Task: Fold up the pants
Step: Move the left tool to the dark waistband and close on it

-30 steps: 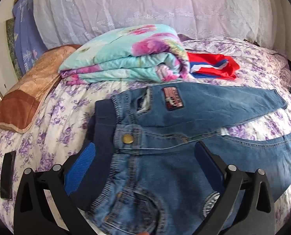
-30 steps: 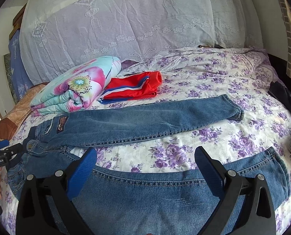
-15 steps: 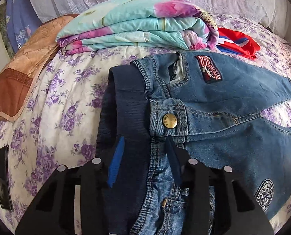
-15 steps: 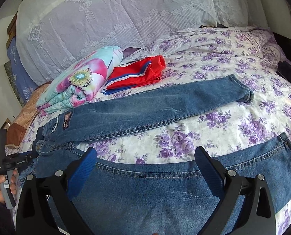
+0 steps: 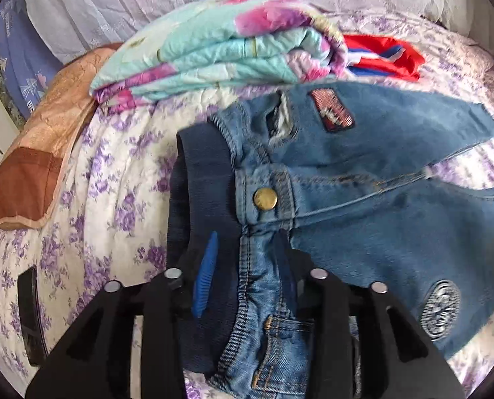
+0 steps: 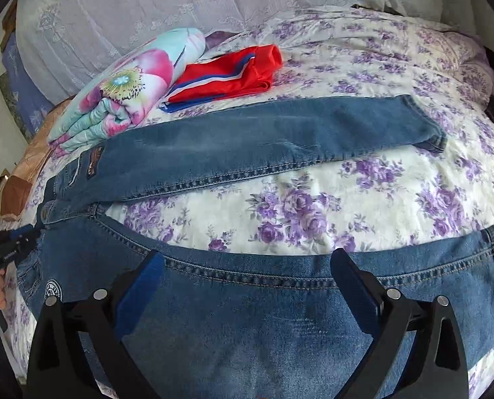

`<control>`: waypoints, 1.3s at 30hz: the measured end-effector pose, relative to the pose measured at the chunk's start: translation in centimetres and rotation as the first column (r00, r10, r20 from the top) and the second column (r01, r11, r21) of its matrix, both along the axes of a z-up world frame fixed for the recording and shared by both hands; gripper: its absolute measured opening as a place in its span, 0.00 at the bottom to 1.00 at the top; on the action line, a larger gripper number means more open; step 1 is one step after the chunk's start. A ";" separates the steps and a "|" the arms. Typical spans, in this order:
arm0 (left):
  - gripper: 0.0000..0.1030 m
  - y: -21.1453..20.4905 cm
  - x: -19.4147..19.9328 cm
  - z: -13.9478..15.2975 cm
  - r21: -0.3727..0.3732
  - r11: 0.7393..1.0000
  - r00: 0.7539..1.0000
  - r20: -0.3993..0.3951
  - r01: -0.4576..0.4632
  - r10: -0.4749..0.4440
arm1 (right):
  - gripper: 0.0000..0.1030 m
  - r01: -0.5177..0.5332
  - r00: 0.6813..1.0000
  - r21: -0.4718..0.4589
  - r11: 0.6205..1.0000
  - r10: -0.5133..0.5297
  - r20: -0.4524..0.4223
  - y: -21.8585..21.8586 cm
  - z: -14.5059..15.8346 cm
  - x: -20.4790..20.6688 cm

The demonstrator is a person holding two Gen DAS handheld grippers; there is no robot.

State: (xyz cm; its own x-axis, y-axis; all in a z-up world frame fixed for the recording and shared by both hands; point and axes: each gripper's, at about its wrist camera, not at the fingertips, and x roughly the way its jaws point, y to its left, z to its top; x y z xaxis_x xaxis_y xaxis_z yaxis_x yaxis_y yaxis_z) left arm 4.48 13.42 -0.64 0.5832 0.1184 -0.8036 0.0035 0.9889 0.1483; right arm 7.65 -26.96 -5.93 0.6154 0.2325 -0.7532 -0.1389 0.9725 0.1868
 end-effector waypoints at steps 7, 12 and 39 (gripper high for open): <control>0.93 1.6 4.8 3.6 -0.004 0.999 0.997 0.061 -0.036 0.036 | 0.97 0.102 0.994 -0.112 0.989 -0.096 0.055 -3.3 2.9 5.6; 0.33 4.6 11.2 -1.0 -0.069 0.991 0.986 -0.131 -0.113 0.104 | 0.97 0.120 0.990 0.020 0.993 -0.121 0.071 -5.3 2.5 5.6; 0.57 4.9 9.5 -0.6 0.205 0.957 0.978 0.036 -0.207 0.204 | 0.97 -0.051 0.995 -0.228 0.972 0.070 0.076 -1.5 2.2 10.9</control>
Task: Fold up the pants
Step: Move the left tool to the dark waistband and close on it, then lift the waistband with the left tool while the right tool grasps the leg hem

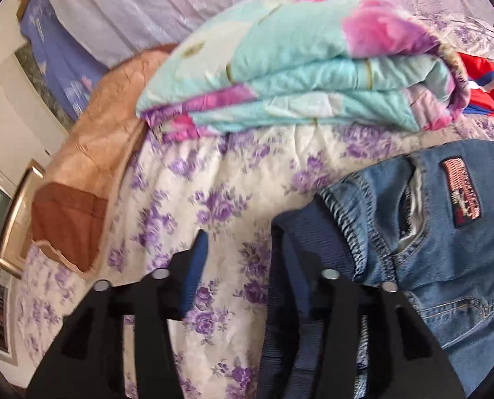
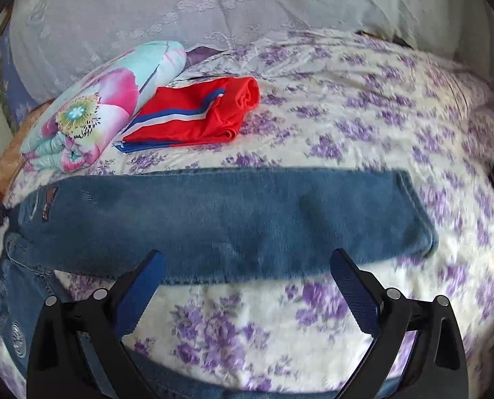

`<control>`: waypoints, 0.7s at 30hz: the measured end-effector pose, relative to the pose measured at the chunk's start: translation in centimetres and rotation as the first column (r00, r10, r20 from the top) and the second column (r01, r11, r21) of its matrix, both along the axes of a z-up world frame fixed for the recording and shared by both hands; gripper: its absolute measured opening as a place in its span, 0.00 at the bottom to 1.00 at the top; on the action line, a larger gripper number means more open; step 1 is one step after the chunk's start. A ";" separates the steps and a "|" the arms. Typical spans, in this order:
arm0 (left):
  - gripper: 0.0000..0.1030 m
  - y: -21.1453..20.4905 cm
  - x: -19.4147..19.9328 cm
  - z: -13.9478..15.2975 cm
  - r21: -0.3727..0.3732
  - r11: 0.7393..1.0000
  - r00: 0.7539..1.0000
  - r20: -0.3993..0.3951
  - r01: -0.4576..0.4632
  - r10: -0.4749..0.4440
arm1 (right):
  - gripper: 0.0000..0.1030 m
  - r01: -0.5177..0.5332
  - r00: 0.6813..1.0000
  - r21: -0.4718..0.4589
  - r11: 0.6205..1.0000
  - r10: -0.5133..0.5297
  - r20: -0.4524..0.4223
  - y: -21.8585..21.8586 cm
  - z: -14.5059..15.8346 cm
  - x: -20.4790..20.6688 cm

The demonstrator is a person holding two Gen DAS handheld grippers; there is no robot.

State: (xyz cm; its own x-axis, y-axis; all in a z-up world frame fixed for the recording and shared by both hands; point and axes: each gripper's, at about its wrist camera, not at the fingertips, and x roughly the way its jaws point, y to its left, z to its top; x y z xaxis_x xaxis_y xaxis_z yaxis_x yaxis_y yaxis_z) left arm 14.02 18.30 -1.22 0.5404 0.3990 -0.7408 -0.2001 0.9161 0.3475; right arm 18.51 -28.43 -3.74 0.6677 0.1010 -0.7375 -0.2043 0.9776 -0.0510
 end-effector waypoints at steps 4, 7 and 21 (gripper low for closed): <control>0.78 -2.4 -0.9 3.3 -0.077 0.992 0.989 0.113 0.101 -0.092 | 0.97 -0.156 0.988 -0.084 0.984 0.156 -0.001 3.1 -0.7 4.9; 0.88 -4.4 -1.4 4.8 -0.080 0.983 0.969 0.199 0.166 -0.147 | 0.97 -0.221 0.975 -0.125 0.967 0.214 -0.066 4.5 -2.1 8.2; 0.93 -2.9 3.1 -5.5 -0.140 0.984 0.992 -0.036 0.113 -0.119 | 0.66 -0.339 0.937 0.003 0.941 0.339 -0.081 3.9 -6.1 12.2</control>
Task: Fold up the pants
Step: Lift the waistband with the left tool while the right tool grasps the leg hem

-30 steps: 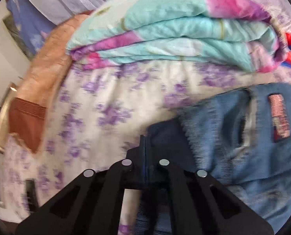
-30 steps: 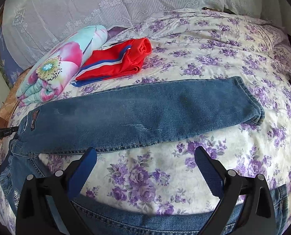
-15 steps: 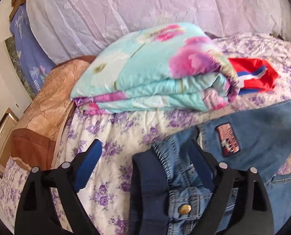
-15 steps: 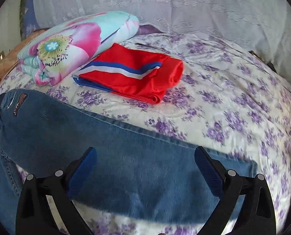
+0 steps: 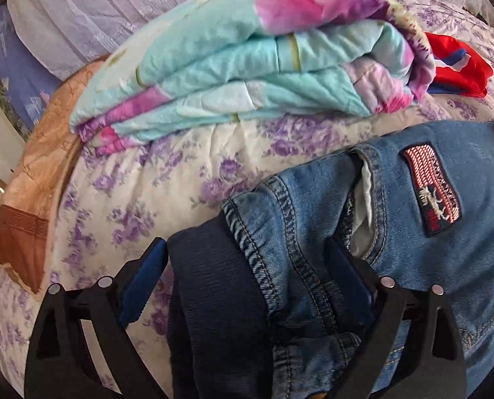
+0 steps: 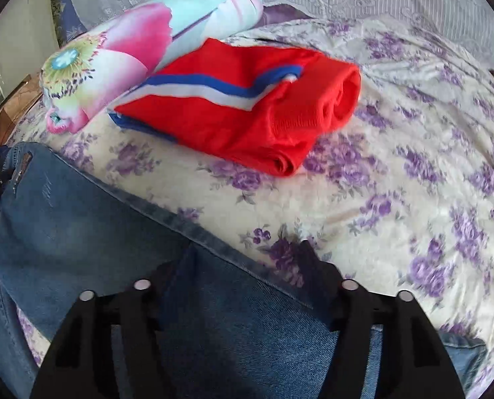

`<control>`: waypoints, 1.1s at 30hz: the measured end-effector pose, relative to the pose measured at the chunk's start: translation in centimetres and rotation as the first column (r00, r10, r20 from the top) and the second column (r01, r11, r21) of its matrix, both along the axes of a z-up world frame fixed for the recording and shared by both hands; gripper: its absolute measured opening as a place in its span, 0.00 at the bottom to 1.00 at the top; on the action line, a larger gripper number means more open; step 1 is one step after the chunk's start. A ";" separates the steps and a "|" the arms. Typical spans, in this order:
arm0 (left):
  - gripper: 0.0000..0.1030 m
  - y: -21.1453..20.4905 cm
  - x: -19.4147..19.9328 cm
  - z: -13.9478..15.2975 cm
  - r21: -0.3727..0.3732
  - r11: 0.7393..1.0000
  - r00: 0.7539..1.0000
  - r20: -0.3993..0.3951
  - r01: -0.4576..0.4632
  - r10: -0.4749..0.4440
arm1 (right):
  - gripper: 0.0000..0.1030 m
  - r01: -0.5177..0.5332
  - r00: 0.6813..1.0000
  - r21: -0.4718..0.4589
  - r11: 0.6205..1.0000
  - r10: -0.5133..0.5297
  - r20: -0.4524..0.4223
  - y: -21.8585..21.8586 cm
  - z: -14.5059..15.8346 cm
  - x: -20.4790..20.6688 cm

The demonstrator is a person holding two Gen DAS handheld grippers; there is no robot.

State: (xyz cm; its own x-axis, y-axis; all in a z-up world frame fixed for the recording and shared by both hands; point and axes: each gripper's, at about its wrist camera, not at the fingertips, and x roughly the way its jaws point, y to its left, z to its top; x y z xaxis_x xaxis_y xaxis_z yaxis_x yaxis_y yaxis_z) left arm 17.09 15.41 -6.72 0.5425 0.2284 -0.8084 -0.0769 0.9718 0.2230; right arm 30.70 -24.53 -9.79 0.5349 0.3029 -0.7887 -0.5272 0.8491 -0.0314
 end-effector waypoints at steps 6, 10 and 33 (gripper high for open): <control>0.93 1.2 -0.5 1.6 -0.033 0.999 1.000 0.015 0.005 -0.005 | 0.81 0.172 0.977 0.031 0.985 -0.175 0.118 -5.4 5.6 -2.2; 0.93 1.2 -1.9 2.7 -0.008 1.000 0.998 0.048 0.026 -0.026 | 0.90 0.275 0.961 0.064 0.959 -0.276 0.005 -12.4 5.8 -4.2; 0.96 4.8 3.2 3.3 -0.171 0.954 0.969 0.012 0.247 -0.248 | 0.97 -0.101 0.995 -0.099 0.990 0.102 0.014 2.2 5.2 -2.0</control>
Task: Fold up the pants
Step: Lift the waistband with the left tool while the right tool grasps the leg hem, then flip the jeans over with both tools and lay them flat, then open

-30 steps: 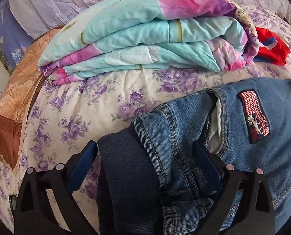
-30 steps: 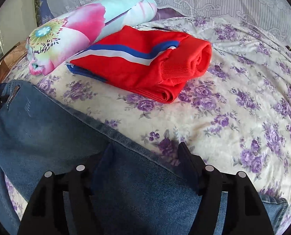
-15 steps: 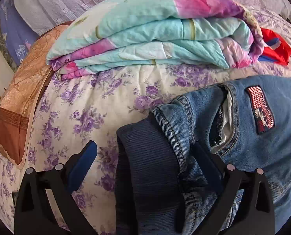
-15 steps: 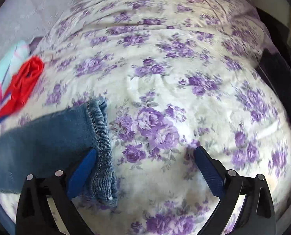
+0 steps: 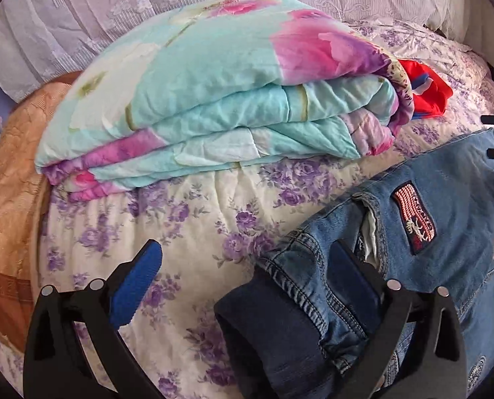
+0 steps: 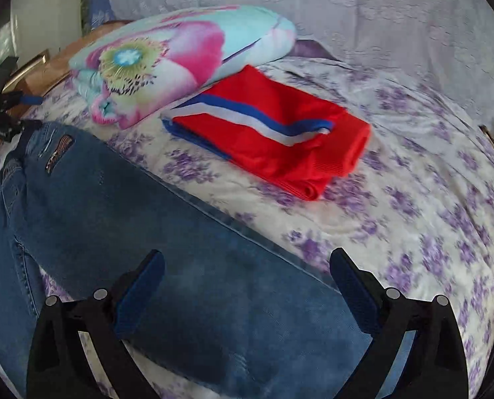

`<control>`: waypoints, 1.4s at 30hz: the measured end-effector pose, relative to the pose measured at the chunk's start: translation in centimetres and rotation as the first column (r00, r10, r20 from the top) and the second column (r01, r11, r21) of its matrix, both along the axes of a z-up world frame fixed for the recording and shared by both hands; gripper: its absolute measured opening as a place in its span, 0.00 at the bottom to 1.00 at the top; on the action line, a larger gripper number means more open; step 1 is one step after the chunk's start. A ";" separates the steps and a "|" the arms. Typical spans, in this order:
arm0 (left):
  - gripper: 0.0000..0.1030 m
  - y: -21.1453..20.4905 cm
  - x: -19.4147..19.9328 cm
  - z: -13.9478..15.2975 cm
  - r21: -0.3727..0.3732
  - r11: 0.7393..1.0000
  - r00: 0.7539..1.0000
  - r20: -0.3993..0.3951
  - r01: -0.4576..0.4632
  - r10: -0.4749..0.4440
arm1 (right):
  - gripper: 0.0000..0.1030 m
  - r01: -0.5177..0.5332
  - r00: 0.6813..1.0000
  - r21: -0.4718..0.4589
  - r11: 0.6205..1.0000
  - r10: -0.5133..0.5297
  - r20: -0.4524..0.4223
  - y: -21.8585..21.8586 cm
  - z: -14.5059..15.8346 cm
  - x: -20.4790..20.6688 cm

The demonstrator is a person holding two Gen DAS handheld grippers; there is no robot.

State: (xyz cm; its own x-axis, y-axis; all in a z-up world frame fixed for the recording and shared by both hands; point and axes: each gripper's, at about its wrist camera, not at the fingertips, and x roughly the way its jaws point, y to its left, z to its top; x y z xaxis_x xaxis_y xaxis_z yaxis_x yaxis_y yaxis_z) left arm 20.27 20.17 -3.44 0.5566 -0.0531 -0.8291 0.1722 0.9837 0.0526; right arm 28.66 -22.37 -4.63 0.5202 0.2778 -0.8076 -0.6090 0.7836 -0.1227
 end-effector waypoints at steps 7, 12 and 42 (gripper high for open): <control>0.96 -0.7 1.2 -3.7 -0.113 0.977 0.960 -0.195 0.182 -0.202 | 0.97 -0.098 0.985 -0.002 0.995 0.097 -0.144 2.2 -2.5 4.0; 0.96 -1.2 1.5 -3.9 -0.103 0.973 0.951 -0.214 0.207 -0.225 | 0.97 -0.138 0.966 -0.001 0.990 0.134 -0.219 3.6 -4.9 5.1; 0.43 -7.5 -27.5 2.7 0.148 0.869 0.876 0.026 0.473 -0.481 | 0.13 -0.094 0.974 0.163 0.982 0.124 -0.188 -3.1 -2.1 -30.5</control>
State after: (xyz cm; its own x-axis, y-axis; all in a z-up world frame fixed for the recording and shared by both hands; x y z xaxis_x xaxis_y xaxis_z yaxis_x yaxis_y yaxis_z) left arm -7.18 12.72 -0.79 0.5402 -0.2167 -0.8131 0.6108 0.7657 0.2017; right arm -1.84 -25.45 -6.69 0.3151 0.4516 -0.8347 -0.6918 0.7114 0.1237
